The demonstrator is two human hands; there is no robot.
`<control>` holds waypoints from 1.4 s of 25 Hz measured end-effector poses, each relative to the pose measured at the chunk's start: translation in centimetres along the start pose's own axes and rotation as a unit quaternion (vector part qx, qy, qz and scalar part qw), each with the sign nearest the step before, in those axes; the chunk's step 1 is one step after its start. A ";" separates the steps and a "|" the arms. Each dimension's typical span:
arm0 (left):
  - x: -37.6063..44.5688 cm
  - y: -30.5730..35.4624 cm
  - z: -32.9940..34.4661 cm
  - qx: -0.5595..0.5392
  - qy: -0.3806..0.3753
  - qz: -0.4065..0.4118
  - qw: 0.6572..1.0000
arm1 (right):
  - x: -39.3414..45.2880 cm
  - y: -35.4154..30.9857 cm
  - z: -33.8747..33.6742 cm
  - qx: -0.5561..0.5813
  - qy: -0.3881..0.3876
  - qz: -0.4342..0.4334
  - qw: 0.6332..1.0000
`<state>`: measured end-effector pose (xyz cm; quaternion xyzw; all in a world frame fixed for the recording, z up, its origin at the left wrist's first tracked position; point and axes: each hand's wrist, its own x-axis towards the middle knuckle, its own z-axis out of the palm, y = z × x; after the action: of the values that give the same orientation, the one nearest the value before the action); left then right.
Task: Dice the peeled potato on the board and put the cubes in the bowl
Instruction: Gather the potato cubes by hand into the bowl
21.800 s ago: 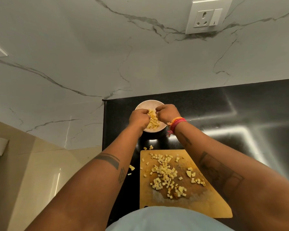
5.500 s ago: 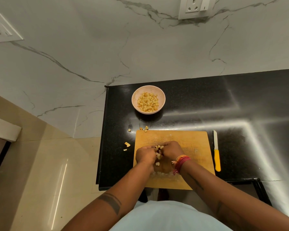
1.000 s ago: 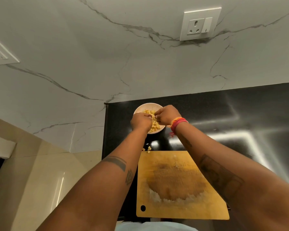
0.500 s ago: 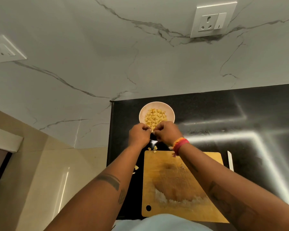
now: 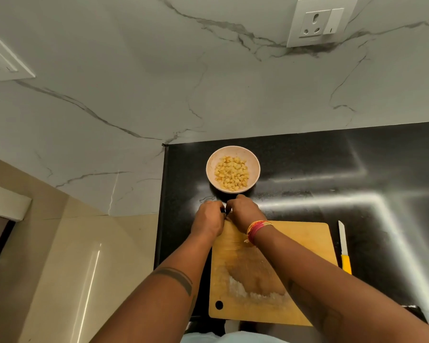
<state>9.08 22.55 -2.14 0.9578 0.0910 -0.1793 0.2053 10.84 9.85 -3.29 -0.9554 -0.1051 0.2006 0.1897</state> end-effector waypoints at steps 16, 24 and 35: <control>2.2 0.1 -0.3 0.002 -0.041 0.004 0.999 | 0.9 -0.7 1.0 -0.079 0.034 0.008 0.996; 2.4 1.1 -0.9 -0.011 -0.050 -0.029 0.998 | 0.8 0.4 0.5 0.014 0.025 0.036 0.999; 1.7 4.6 -3.4 -0.402 0.072 -0.071 0.910 | -0.7 0.7 -6.3 0.402 0.149 0.115 0.896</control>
<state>12.82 20.04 1.80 0.7957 0.2374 -0.0720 0.5526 12.92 7.00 2.01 -0.8217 0.1249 0.1012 0.5468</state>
